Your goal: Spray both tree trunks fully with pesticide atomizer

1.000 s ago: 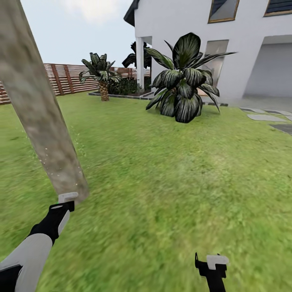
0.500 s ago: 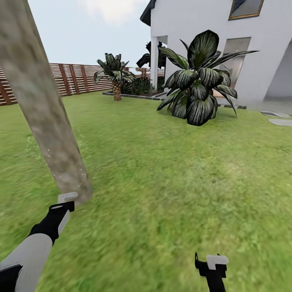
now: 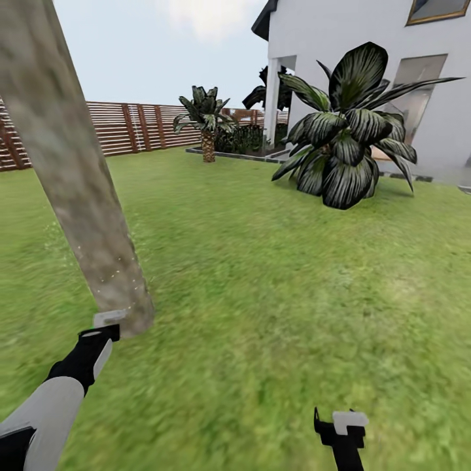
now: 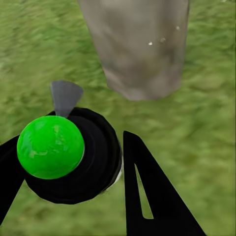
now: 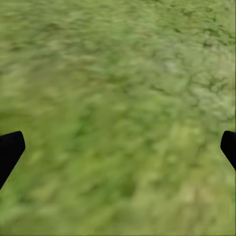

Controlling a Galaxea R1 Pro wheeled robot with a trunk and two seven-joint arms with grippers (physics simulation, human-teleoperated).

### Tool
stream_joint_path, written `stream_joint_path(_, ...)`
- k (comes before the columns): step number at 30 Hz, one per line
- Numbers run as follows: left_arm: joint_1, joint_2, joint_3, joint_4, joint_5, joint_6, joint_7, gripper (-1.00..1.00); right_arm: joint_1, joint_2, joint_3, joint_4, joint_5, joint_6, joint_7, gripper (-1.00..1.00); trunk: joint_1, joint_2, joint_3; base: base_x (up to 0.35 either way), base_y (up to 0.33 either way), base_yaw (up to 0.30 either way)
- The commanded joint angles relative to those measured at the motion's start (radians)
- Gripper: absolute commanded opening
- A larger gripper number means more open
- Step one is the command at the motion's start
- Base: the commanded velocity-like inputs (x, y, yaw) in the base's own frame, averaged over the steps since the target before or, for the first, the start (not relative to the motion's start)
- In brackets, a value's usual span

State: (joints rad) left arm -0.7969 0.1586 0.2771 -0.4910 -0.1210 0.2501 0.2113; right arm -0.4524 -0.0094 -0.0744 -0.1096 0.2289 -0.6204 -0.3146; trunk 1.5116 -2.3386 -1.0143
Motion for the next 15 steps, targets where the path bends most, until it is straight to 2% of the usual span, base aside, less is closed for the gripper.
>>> stream_joint_path(1, -0.001, -0.001, 0.004, -0.001, -0.011, 0.006, -0.001, -1.00, 0.000, 0.000, -0.007, 0.001, 0.010, -0.002, -0.003, 1.00, 0.000, 0.000, -0.001, 0.247, -0.171, 0.278)
stream_joint_path(7, -0.001, -0.001, 0.004, 0.001, -0.011, 0.006, -0.001, -1.00, 0.000, 0.000, -0.008, 0.001, 0.010, -0.002, -0.003, 1.00, 0.000, 0.000, -0.001, 0.222, -0.189, 0.272)
stream_joint_path(13, -0.001, -0.001, 0.004, 0.002, -0.011, 0.006, 0.000, -1.00, 0.000, 0.000, -0.008, 0.001, 0.010, -0.002, -0.003, 1.00, 0.000, 0.000, -0.001, 0.168, -0.231, 0.030)
stream_joint_path(15, -0.001, -0.001, 0.004, 0.002, -0.011, 0.006, 0.000, -1.00, 0.000, 0.000, -0.008, 0.001, 0.010, -0.002, -0.003, 1.00, 0.000, 0.000, -0.001, 0.159, -0.235, 0.161)
